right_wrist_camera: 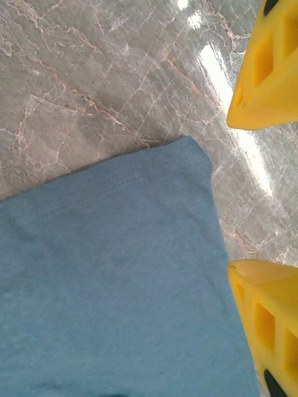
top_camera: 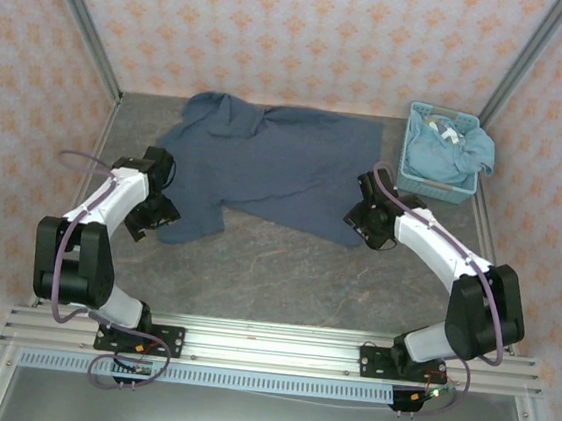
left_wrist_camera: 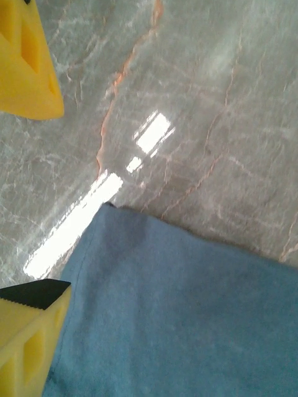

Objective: Fold and stack the t-shirts

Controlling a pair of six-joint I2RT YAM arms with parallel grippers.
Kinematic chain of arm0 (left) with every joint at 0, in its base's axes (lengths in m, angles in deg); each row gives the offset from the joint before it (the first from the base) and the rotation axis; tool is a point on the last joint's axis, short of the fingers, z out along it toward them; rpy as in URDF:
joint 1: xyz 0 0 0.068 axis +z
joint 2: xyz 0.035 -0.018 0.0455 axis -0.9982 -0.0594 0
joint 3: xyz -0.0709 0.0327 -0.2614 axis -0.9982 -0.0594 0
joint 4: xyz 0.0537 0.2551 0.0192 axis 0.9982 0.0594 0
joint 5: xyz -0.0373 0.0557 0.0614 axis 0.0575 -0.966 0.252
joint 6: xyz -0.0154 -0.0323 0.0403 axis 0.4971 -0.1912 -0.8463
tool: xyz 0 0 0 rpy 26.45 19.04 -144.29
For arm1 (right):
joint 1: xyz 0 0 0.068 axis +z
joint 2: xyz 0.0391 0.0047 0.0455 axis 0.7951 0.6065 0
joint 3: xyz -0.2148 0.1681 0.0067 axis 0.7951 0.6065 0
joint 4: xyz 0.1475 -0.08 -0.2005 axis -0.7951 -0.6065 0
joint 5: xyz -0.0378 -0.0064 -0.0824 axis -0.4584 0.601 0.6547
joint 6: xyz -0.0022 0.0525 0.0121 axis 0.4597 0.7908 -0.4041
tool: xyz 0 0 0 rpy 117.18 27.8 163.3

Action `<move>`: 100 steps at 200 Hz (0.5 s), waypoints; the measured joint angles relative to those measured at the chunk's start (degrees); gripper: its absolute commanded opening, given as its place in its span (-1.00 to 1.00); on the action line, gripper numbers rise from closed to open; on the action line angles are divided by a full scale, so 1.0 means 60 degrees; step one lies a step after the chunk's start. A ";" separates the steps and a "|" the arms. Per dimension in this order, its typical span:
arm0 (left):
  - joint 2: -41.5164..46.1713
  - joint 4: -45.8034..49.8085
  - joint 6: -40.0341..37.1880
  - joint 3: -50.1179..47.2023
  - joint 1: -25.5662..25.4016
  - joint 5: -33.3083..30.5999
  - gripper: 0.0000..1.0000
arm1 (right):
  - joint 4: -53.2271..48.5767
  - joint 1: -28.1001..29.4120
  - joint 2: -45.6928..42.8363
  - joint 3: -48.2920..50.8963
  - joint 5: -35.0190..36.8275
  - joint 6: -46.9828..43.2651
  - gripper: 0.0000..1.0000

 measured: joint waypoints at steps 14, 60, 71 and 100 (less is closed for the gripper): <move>-0.0302 -0.0251 0.0004 -0.0011 -0.0004 0.0160 0.39 | 0.0025 0.0000 -0.0011 0.0000 -0.0029 -0.0025 0.16; -0.1599 -0.1268 0.0036 -0.0335 -0.0004 0.0586 0.31 | 0.0164 0.0000 0.0073 0.0000 -0.0233 0.0018 0.28; -0.1829 -0.1472 0.0040 -0.0331 -0.0004 0.0688 0.14 | 0.0197 -0.0004 0.0186 0.0000 -0.0306 0.0051 0.29; -0.1836 -0.1989 0.0084 -0.0335 -0.0007 0.0863 -0.82 | 0.0284 -0.0102 0.0601 0.0000 -0.0415 0.0262 0.29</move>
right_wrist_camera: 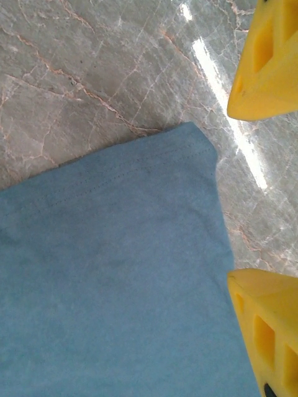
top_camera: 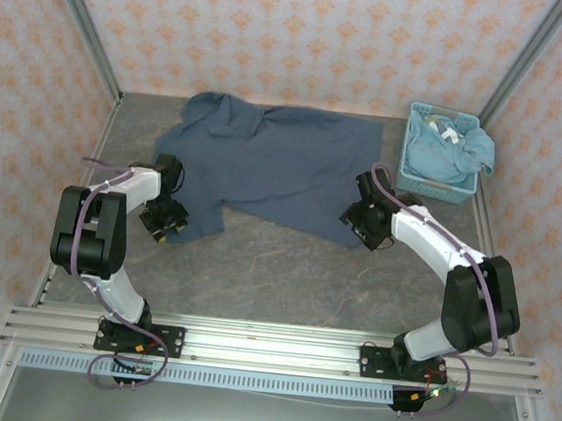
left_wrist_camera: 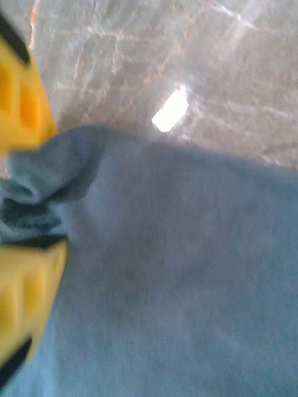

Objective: Fold and stack the t-shirts

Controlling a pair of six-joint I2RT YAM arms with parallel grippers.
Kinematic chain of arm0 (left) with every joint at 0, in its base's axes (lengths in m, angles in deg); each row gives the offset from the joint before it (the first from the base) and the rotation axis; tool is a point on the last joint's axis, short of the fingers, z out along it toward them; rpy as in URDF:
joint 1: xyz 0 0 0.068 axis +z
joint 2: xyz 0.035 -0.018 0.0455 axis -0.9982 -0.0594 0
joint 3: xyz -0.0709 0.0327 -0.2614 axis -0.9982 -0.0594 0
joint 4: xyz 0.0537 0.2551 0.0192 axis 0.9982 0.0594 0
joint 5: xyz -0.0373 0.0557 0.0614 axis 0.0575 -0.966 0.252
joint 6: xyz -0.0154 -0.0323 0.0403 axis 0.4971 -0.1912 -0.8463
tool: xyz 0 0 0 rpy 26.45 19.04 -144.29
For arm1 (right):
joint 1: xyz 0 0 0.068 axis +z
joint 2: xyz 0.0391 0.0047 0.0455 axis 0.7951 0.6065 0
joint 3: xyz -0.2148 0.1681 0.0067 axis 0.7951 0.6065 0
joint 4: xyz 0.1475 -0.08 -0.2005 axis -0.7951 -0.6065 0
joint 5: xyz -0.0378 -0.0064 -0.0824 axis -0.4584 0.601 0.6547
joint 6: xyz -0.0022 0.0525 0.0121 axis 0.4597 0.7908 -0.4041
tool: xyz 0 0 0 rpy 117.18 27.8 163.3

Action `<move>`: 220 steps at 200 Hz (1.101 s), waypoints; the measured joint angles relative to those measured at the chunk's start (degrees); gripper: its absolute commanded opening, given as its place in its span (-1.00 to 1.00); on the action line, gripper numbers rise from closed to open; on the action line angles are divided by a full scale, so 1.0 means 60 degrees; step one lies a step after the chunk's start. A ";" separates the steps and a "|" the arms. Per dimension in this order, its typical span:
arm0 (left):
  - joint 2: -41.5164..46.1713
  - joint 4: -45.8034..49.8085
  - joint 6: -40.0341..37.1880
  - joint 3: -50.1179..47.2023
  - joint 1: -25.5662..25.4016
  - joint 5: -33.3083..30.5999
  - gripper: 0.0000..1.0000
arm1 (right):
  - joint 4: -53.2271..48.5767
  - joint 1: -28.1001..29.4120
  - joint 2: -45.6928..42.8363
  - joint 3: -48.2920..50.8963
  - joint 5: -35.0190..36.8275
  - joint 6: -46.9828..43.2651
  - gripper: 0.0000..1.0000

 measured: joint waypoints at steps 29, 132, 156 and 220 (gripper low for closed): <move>0.0375 -0.0372 0.0127 -0.0182 0.0004 -0.0033 -1.00 | 0.0157 -0.0131 0.0448 0.0055 -0.0007 0.0295 0.21; 0.2849 -0.0066 0.0215 -0.0412 0.0000 0.0044 -1.00 | 0.0000 -0.0255 0.1978 -0.0066 0.0051 0.1599 -0.84; 0.3235 0.0029 0.0313 -0.0401 -0.0080 0.0178 -1.00 | -0.0240 -0.0270 0.1982 -0.0259 0.0178 0.1596 -1.00; 0.4452 0.0233 0.1013 0.2058 -0.0710 0.0113 -1.00 | -0.0929 -0.0229 0.2014 -0.4003 0.1173 0.0004 -1.00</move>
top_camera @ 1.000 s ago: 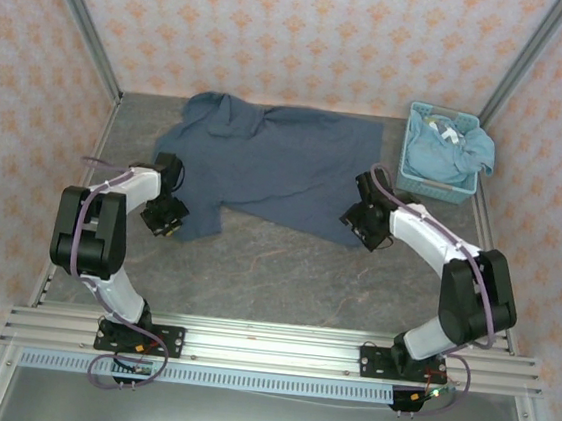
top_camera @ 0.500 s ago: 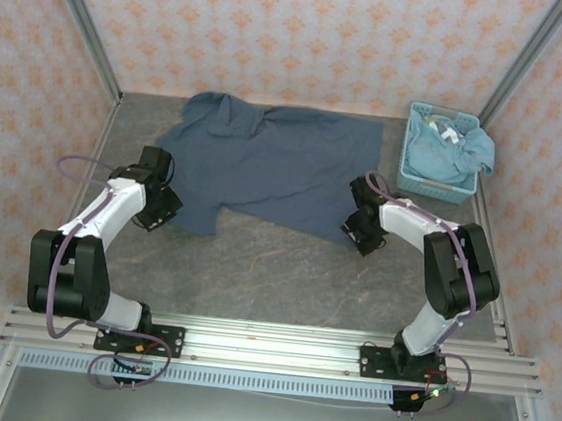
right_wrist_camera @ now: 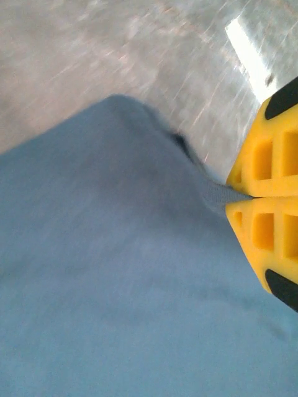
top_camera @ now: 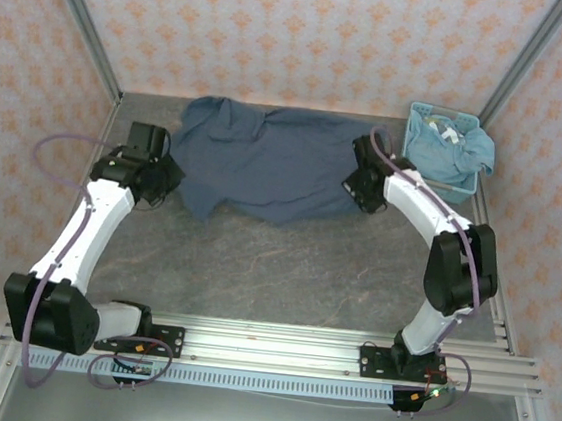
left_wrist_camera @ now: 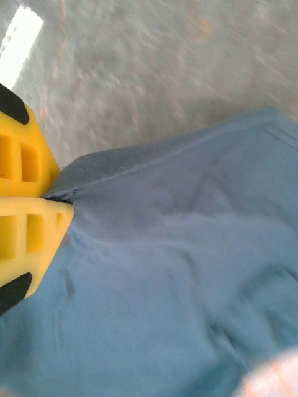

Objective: Fold and stack the t-shirts

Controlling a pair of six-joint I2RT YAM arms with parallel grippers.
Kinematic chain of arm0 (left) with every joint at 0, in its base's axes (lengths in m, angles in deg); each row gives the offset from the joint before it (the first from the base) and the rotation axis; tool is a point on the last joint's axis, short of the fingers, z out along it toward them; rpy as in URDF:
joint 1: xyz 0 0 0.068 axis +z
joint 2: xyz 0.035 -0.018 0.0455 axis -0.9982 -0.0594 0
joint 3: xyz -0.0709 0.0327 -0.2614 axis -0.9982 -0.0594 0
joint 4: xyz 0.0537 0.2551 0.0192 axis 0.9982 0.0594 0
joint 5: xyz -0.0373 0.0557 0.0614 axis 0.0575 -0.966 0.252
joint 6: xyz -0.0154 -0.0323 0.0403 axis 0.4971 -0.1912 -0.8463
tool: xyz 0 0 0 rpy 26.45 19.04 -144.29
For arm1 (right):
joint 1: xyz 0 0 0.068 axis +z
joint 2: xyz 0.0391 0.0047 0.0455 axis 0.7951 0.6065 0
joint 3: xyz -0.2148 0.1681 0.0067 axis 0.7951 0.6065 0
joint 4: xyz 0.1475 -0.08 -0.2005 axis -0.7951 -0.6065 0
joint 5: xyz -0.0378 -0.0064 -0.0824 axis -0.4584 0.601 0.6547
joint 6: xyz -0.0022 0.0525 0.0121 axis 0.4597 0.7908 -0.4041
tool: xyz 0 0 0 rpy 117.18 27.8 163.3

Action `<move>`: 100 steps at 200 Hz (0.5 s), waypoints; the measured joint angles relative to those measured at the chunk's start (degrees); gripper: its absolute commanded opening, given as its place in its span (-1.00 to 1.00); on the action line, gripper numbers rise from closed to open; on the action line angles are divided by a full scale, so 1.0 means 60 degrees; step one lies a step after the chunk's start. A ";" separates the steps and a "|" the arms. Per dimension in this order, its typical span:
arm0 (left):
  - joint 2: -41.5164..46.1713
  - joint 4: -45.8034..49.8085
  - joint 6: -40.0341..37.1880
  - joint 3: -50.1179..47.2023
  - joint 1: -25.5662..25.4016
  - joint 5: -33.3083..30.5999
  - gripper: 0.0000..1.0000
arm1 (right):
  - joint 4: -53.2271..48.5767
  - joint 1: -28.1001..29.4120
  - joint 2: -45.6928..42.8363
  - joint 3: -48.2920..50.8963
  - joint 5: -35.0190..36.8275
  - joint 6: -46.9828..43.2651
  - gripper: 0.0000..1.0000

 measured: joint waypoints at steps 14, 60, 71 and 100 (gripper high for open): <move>0.0200 -0.0004 0.0113 0.0954 -0.0044 -0.0186 -1.00 | -0.0255 -0.0004 -0.0087 -0.0914 0.0219 -0.0353 -1.00; 0.1027 -0.0033 0.0124 0.3206 -0.0040 -0.0765 -1.00 | -0.0652 -0.0004 -0.1526 -0.2189 0.0765 -0.1060 -1.00; 0.1319 -0.0033 0.0106 0.3464 -0.0040 -0.0889 -1.00 | -0.0576 -0.0004 -0.2164 -0.2098 0.0761 -0.1166 -1.00; 0.1956 0.0015 -0.0186 0.4368 -0.0040 -0.1104 -1.00 | 0.0171 0.0000 -0.4393 -0.1071 0.0586 -0.1432 -1.00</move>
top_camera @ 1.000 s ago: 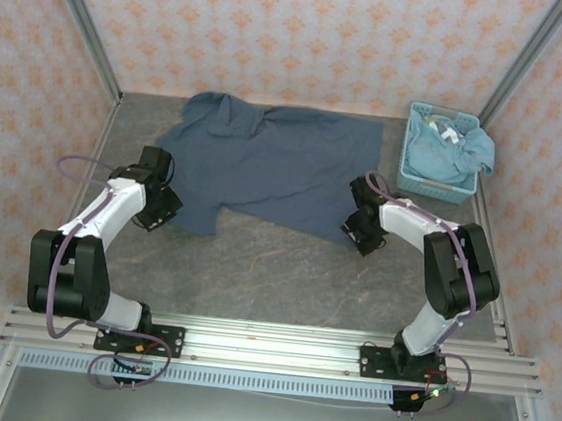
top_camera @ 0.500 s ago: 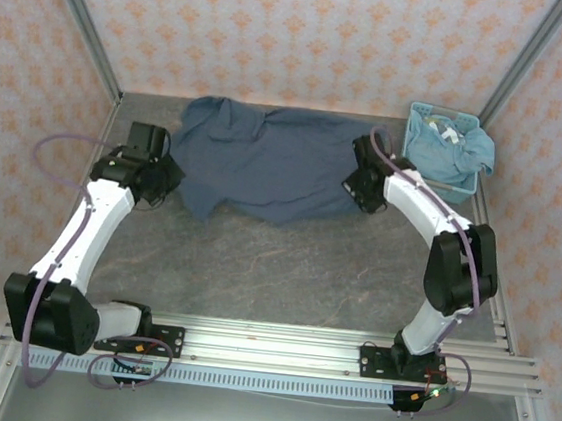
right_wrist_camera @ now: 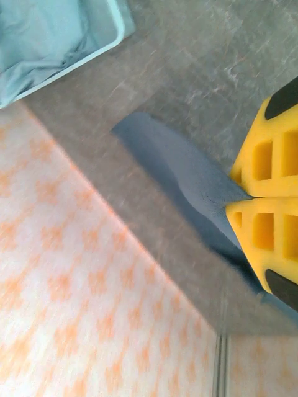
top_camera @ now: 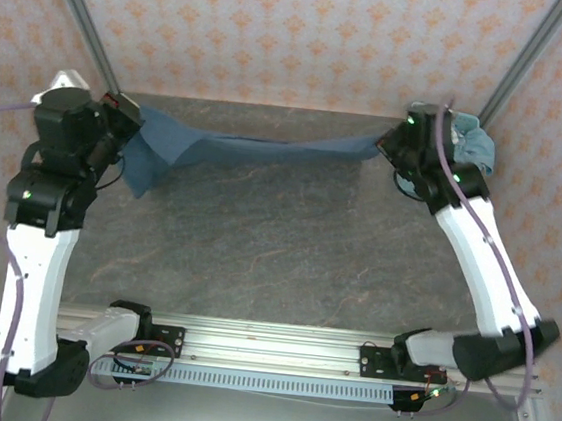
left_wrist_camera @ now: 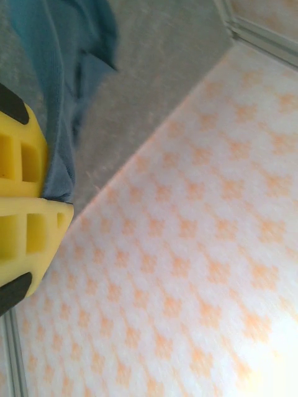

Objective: Fold and stack the t-shirts

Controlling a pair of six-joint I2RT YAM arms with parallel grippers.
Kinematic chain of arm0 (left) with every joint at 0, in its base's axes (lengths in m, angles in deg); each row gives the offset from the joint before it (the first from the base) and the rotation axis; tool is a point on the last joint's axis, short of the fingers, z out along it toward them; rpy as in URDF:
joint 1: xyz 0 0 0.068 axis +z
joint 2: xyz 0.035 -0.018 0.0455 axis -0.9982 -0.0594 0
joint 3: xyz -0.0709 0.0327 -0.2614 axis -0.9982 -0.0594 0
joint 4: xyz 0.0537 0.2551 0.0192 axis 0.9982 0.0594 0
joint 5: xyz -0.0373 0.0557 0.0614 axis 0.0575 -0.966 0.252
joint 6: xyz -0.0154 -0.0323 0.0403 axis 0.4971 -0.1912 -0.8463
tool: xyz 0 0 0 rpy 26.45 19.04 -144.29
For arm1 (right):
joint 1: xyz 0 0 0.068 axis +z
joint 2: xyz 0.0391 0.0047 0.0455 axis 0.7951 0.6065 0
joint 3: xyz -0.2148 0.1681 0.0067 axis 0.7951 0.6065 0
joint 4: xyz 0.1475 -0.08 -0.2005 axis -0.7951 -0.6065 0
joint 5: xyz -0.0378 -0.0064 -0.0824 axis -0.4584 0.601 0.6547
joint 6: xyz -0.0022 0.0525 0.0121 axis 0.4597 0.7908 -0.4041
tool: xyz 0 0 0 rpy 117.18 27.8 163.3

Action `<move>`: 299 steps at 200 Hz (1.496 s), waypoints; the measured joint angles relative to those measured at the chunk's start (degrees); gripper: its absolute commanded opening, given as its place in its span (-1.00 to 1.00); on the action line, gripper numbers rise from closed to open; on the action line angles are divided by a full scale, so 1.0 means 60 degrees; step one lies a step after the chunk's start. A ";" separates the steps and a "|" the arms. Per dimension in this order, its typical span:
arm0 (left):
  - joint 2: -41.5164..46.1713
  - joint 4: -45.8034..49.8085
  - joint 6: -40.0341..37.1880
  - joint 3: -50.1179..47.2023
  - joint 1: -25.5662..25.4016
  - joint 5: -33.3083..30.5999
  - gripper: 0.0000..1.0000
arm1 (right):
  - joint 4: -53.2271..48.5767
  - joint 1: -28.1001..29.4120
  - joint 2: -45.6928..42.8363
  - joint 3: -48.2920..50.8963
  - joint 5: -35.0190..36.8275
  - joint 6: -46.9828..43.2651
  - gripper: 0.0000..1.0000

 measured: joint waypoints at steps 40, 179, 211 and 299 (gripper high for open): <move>-0.0328 0.0200 -0.0357 0.2656 0.0000 -0.0120 -1.00 | 0.0543 0.0000 -0.1971 0.0055 -0.0492 -0.0131 -1.00; -0.7872 0.0714 -0.1501 0.8612 0.0707 0.0688 -1.00 | 0.1610 -0.1279 0.3901 -0.3377 -0.1880 0.0255 -1.00; -0.7737 0.0237 -0.1494 0.9242 0.0703 0.1231 -1.00 | 0.1599 -0.1942 0.4054 -0.4823 -0.1872 0.0412 -1.00; -0.4397 -0.0058 -0.1774 0.6094 -0.0317 0.1086 -1.00 | 0.1290 -0.2652 0.3515 -0.4360 -0.1392 0.0459 -1.00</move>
